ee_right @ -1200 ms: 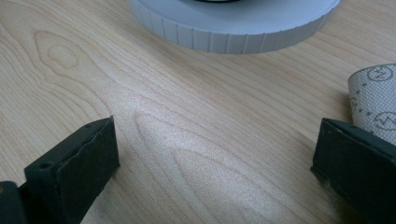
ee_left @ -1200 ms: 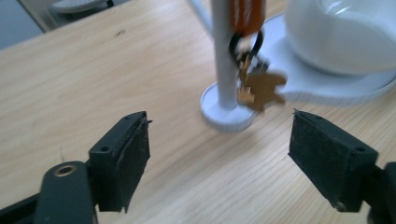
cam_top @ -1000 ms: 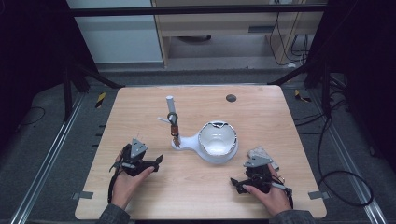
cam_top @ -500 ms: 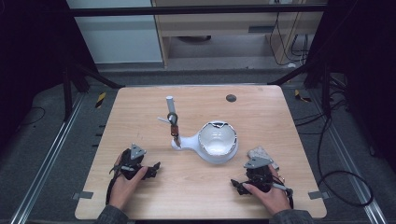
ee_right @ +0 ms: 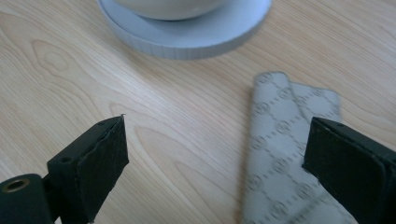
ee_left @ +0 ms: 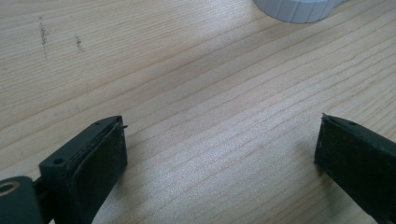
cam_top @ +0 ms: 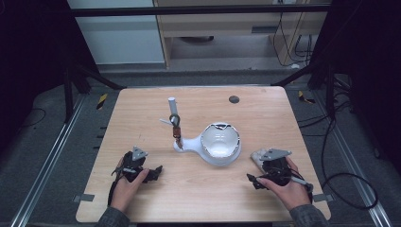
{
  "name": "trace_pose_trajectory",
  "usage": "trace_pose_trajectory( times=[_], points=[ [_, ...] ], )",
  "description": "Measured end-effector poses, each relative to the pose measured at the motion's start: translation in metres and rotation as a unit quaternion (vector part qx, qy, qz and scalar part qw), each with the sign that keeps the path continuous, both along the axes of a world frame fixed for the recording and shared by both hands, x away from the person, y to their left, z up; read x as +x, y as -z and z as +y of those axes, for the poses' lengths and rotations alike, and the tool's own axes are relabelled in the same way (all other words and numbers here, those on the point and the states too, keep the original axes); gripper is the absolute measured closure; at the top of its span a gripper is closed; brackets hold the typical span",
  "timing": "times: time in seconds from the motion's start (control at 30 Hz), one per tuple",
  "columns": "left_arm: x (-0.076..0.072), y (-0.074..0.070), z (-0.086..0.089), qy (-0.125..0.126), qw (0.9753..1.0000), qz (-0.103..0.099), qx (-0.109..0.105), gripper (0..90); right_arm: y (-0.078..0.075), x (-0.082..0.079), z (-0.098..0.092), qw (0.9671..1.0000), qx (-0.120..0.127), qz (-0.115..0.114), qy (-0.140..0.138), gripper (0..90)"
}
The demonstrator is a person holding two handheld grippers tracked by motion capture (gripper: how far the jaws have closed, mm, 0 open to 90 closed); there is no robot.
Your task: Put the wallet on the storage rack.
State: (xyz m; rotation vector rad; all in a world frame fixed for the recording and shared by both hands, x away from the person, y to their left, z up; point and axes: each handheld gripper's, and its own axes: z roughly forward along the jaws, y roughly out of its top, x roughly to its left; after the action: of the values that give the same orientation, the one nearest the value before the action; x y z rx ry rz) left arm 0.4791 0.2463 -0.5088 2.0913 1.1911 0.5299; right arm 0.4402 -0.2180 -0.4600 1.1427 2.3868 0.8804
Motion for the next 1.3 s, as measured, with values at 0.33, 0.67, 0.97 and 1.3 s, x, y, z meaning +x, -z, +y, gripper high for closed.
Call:
trace_pose_trajectory(
  times=[0.33,0.67,0.97,1.3],
  points=[
    [0.001,0.000,0.000,0.001,1.0000,0.002,-0.001,0.2,-0.008,0.010,-0.033,0.9981,-0.028,0.049,0.026,13.3],
    [0.001,0.000,0.000,0.003,1.0000,0.004,0.000,0.0,-0.003,0.023,-0.044,0.9946,-0.031,0.087,0.046,15.2],
    [0.001,0.000,0.000,0.004,1.0000,0.003,0.001,0.0,0.013,0.029,-0.038,0.9898,-0.038,0.119,0.068,13.5],
    [0.001,0.000,-0.001,0.007,1.0000,0.004,0.001,0.0,0.016,0.032,-0.039,0.9872,-0.044,0.136,0.071,18.5]
  ],
)
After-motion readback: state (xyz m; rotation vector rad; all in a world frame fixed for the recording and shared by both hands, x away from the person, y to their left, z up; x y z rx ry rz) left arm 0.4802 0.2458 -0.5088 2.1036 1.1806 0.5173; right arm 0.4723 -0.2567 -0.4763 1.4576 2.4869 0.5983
